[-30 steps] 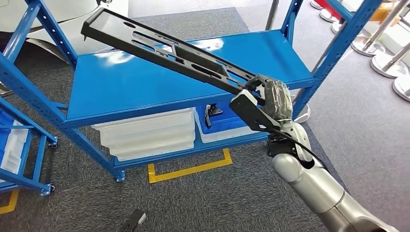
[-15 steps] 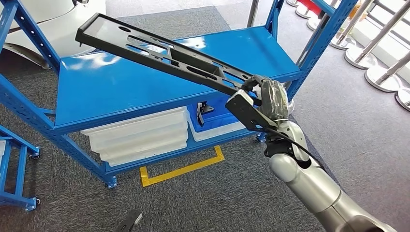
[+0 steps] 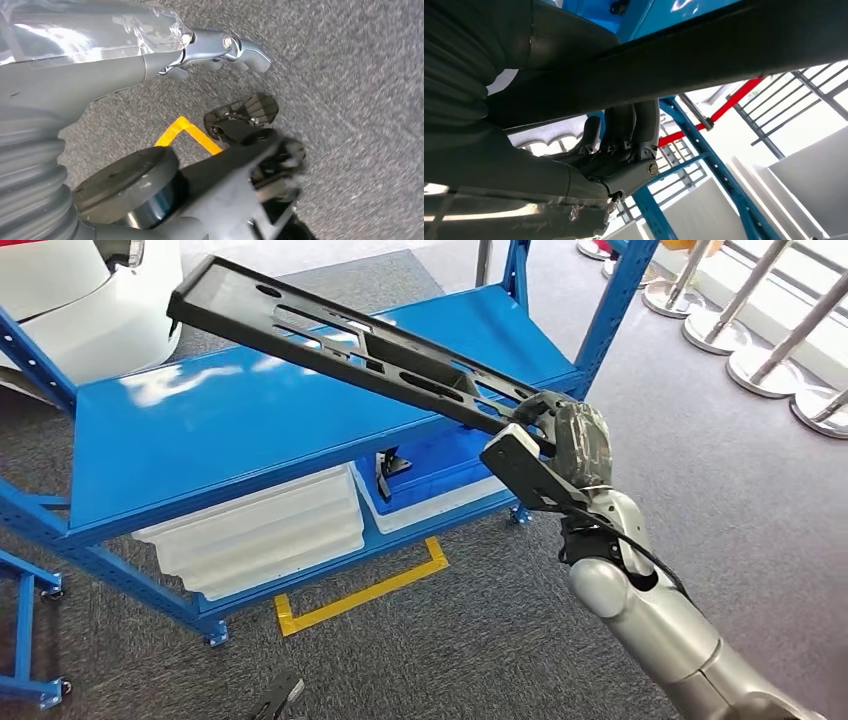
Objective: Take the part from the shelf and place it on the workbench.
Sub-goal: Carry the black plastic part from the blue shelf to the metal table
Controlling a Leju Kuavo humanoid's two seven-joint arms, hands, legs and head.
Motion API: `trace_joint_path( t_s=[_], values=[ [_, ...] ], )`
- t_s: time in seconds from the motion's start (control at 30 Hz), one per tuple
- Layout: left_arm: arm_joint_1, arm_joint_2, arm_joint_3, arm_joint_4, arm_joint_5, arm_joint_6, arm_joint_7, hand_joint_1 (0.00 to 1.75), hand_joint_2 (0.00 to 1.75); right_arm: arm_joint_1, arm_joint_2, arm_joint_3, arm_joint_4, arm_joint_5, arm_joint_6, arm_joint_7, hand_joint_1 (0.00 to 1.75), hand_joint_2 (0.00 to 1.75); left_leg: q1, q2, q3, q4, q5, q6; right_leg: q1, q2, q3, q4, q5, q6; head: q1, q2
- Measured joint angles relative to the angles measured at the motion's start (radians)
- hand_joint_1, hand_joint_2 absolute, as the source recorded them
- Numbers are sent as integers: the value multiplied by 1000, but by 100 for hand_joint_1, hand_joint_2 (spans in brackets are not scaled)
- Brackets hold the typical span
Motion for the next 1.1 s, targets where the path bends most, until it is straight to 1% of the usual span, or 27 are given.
trace_joint_path(
  t_s=[0.03,0.07,0.1,0.13,0.17,0.2,0.23,0.3,0.37,0.4,0.43,0.5,0.53,0.57,0.6,0.63,0.7,0.73,0.77,0.8,0.83,0.9,0.93,1.0,1.03,1.07,1.1],
  values=[
    [1,0,0,0,0,0,0,0,175,1,1,0,0,-2,0,0,175,175,0,-1,-16,30,-2,-2,0,9,0,3,-1,0,-5,0],
    [2,0,0,0,0,0,0,0,175,2,2,0,0,-3,0,0,175,175,1,-2,-14,24,14,-3,-2,19,-1,7,-4,1,-9,0],
    [2,0,0,0,0,0,0,0,175,3,2,0,0,-4,0,0,175,175,3,-4,6,-20,47,-4,-4,30,-1,13,-7,3,-13,0],
    [2,0,0,0,0,0,0,0,175,3,2,0,0,-5,0,0,175,175,6,-14,34,-85,81,-5,-6,40,-3,21,-12,8,-18,0],
    [2,0,0,0,0,0,0,0,175,2,2,0,0,-5,0,0,175,175,8,-27,60,-144,104,-5,-6,50,-7,33,-18,14,-24,0],
    [2,0,0,0,0,0,0,0,175,2,2,0,0,-6,0,0,175,175,10,-38,77,-185,117,-3,-6,59,-13,43,-22,20,-27,0],
    [3,0,0,0,0,-1,0,0,175,3,2,0,0,-6,0,0,175,175,10,-47,82,-203,118,2,-6,67,-19,49,-24,26,-29,0],
    [2,0,0,0,0,-1,0,0,175,4,2,0,0,-7,0,-1,175,175,7,-39,82,-205,118,16,-9,78,-26,50,-23,34,-29,0],
    [0,1,0,0,0,-1,-1,0,175,4,1,0,0,-7,0,-1,175,175,8,-27,84,-212,123,28,-10,59,-34,67,-34,43,-27,0],
    [-1,1,0,0,0,-1,-1,0,175,3,0,0,0,-6,0,-1,175,175,11,-21,85,-216,125,33,-11,41,-48,98,-53,48,-23,0],
    [-1,1,0,0,0,-1,-2,0,175,3,0,0,0,-6,0,-1,175,175,11,-15,85,-218,126,36,-11,22,-70,148,-80,53,-18,0],
    [1,1,0,0,0,-1,-2,0,175,4,0,0,0,-6,0,-1,175,175,11,-2,85,-219,125,39,-15,5,-130,271,-130,60,-7,0],
    [2,1,0,0,-1,-1,-2,0,175,5,0,0,0,-7,1,-1,175,175,11,4,86,-219,125,39,-17,3,-150,307,-136,61,-3,0],
    [3,1,0,0,-1,-1,-2,0,175,5,0,0,0,-7,1,0,175,175,11,11,87,-219,124,38,-18,2,-153,308,-123,61,2,0],
    [2,1,0,0,-2,-1,-2,0,175,5,0,0,0,-7,2,0,175,175,11,17,88,-219,122,37,-18,-2,-135,268,-93,59,7,0],
    [1,1,0,0,-2,-1,-3,0,175,4,0,0,0,-7,2,0,175,175,11,22,92,-219,120,36,-17,-11,-103,198,-55,55,11,0],
    [0,0,0,0,-4,-1,-3,0,175,2,0,0,0,-7,2,0,175,175,9,31,97,-223,118,29,-5,-41,-43,73,-9,45,22,0],
    [0,0,0,0,-4,-1,-3,0,175,1,0,0,0,-7,2,1,175,175,8,36,99,-225,118,25,2,-50,-29,42,-4,40,30,0],
    [1,-1,0,0,-5,-1,-3,0,175,1,0,0,0,-8,2,1,175,175,7,42,101,-229,119,19,8,-51,-28,34,-7,37,37,0],
    [1,-1,0,0,-6,-1,-3,0,175,0,-1,0,0,-8,3,1,175,175,5,48,104,-233,120,13,11,-43,-28,27,-4,31,44,0],
    [1,-2,0,0,-6,-1,-3,0,175,1,-1,0,0,-9,3,2,175,175,6,52,107,-234,118,7,7,-36,-25,20,-1,26,46,0],
    [-1,-2,0,0,-7,-1,-3,0,175,-1,-2,0,-1,-9,3,2,175,175,5,37,100,-200,90,1,1,-24,-13,2,8,12,42,0],
    [-1,-2,0,0,-8,-1,-3,0,175,-1,-2,0,-1,-9,3,2,175,175,6,24,81,-153,62,2,-2,-17,-7,-3,10,6,34,0],
    [2,-2,0,0,-10,-1,-4,0,175,2,-1,0,-1,-9,3,2,175,175,4,4,22,-28,6,3,1,-1,-7,-2,9,-1,15,0],
    [3,-2,0,0,-11,-1,-4,0,175,5,0,0,-1,-9,3,2,175,175,3,0,-2,17,-5,2,2,9,-7,2,8,-2,7,0],
    [3,-2,0,0,-12,-1,-4,0,175,8,0,0,-1,-9,3,3,175,175,3,-1,-11,29,3,2,3,19,-8,6,6,-3,1,0],
    [3,-2,0,0,-12,-1,-4,0,175,9,0,0,-1,-9,3,3,175,175,3,-2,-2,3,30,2,3,30,-8,11,3,-2,-3,0]
  ],
)
